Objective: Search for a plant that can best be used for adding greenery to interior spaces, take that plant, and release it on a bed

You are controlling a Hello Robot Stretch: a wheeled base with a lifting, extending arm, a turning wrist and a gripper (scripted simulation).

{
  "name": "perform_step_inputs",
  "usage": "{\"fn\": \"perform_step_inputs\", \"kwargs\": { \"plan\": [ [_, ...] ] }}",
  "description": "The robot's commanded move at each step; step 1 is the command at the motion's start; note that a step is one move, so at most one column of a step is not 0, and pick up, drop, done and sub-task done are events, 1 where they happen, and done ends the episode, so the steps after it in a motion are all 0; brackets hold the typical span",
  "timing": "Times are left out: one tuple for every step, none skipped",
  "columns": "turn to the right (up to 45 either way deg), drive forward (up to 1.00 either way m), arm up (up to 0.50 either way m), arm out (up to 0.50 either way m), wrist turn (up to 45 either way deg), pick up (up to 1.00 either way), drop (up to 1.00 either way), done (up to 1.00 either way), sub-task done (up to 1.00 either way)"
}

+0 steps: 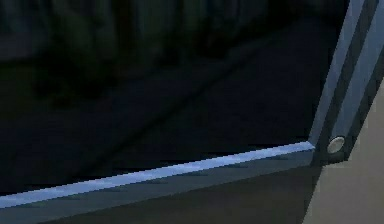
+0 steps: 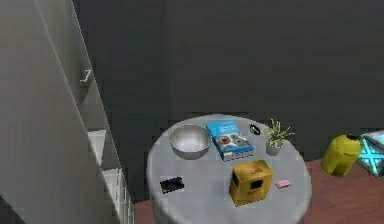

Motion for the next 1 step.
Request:
{"fn": "perform_step_inputs", "kwargs": {
  "plan": [
    [24.0,0.00,0.00,0.00,0.0,0.00,0.00,0.00,0.00]
  ]
}}
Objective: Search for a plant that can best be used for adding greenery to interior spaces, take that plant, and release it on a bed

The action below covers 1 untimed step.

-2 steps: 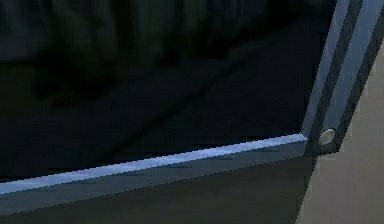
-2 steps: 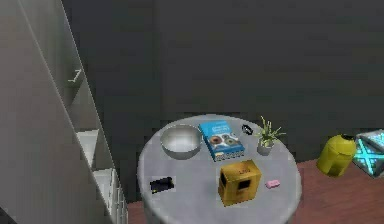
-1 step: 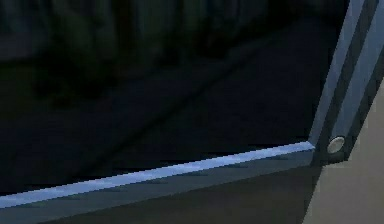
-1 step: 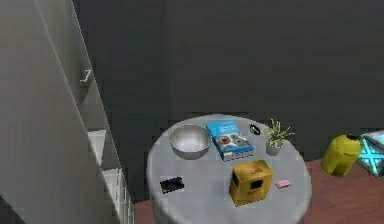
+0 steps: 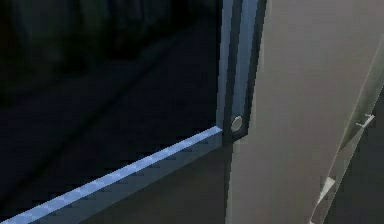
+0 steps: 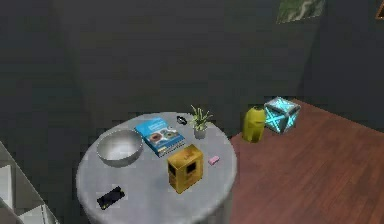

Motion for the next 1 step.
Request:
{"fn": "perform_step_inputs", "kwargs": {
  "plan": [
    [0.0,0.00,0.50,0.00,0.0,0.00,0.00,0.00,0.00]
  ]
}}
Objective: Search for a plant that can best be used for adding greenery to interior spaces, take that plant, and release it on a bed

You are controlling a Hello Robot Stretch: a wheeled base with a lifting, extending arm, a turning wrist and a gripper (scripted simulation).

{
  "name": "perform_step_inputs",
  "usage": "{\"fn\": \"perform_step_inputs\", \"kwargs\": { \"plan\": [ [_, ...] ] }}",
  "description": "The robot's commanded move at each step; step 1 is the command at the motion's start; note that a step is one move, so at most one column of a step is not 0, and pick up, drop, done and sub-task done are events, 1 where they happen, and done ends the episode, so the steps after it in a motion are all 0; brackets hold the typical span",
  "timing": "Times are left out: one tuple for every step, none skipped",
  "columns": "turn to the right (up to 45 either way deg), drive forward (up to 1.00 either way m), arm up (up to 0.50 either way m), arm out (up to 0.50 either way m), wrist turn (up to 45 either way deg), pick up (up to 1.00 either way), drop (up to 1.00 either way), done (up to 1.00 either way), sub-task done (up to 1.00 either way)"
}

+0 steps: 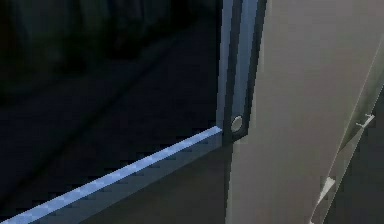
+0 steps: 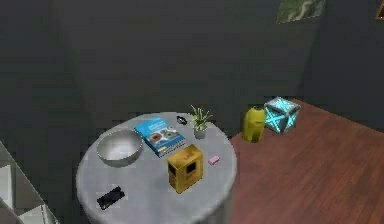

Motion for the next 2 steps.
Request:
{"fn": "perform_step_inputs", "kwargs": {
  "plan": [
    [0.0,0.00,0.38,0.00,0.0,0.00,0.00,0.00,0.00],
    [0.0,0.00,0.00,0.46,0.0,0.00,0.00,0.00,0.00]
  ]
}}
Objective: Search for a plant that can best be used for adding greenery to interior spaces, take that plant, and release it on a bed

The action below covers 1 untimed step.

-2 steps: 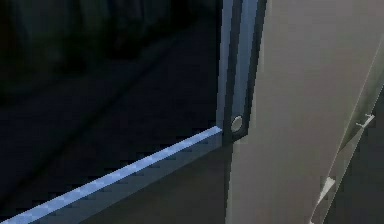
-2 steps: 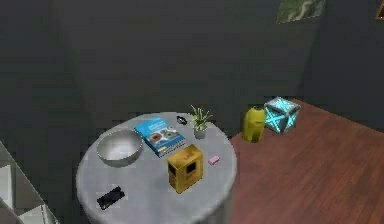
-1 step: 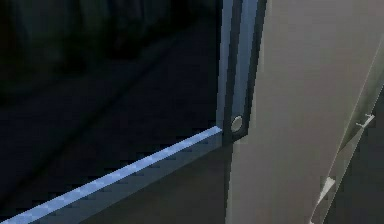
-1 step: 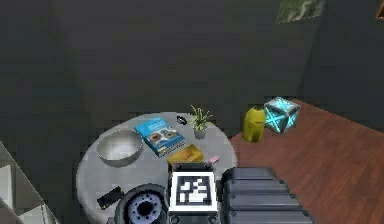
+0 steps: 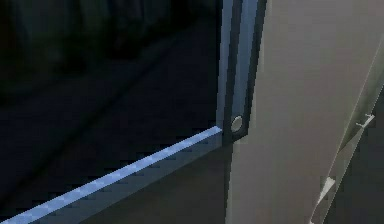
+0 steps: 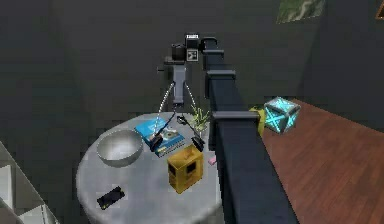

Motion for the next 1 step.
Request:
{"fn": "perform_step_inputs", "kwargs": {
  "plan": [
    [0.0,0.00,0.00,0.00,45.0,0.00,0.00,0.00,0.00]
  ]
}}
